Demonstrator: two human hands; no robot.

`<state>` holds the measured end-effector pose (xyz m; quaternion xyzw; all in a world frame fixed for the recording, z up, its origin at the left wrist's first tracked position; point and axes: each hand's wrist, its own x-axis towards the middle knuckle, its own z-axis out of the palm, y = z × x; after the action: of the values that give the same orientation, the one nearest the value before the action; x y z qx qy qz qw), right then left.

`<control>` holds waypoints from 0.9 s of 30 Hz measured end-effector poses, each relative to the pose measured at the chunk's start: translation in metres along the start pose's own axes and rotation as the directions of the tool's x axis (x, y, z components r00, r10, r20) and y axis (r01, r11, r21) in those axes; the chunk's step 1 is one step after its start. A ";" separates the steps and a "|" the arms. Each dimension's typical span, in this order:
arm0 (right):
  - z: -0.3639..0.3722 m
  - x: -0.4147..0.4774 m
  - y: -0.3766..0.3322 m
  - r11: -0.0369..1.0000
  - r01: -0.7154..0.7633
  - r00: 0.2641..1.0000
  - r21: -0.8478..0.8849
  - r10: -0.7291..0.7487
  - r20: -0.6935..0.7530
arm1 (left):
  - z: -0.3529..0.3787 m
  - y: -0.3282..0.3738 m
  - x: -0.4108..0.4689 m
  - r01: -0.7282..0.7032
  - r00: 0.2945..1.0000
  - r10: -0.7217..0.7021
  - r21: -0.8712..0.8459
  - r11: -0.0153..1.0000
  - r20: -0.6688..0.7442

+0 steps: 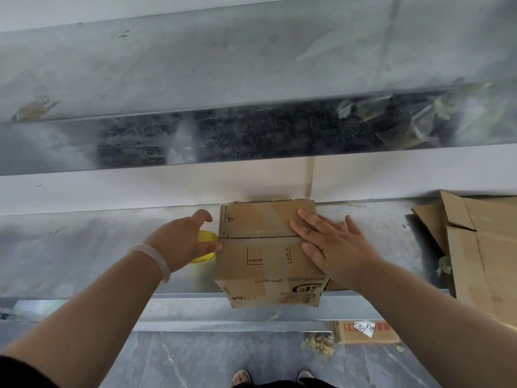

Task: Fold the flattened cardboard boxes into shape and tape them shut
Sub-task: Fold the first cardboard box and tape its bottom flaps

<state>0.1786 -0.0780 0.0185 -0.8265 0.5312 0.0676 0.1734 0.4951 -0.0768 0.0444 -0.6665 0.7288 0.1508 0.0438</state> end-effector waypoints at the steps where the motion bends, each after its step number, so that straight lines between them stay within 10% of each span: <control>1: 0.000 0.000 0.000 1.000 -0.001 1.000 -0.012 0.001 0.002 | 0.000 -0.001 0.001 0.003 1.000 -0.002 -0.022 1.000 0.028; 11: -0.010 0.002 -0.027 0.957 0.011 0.998 -0.289 -0.026 -0.050 | -0.004 -0.001 0.009 -0.002 0.990 0.016 -0.097 0.995 0.143; 17: 0.000 0.012 -0.061 0.997 0.019 0.999 -0.080 -0.021 -0.033 | -0.004 -0.001 0.010 -0.063 0.991 0.074 -0.096 0.993 0.111; 27: 0.010 0.019 -0.058 0.978 0.069 0.997 -0.198 -0.076 -0.026 | 0.001 -0.013 0.013 -0.087 0.994 0.096 -0.179 0.980 0.044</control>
<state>0.2400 -0.0687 0.0157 -0.8594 0.4944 0.0996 0.0840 0.5066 -0.0896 0.0379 -0.6293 0.7410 0.2342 -0.0036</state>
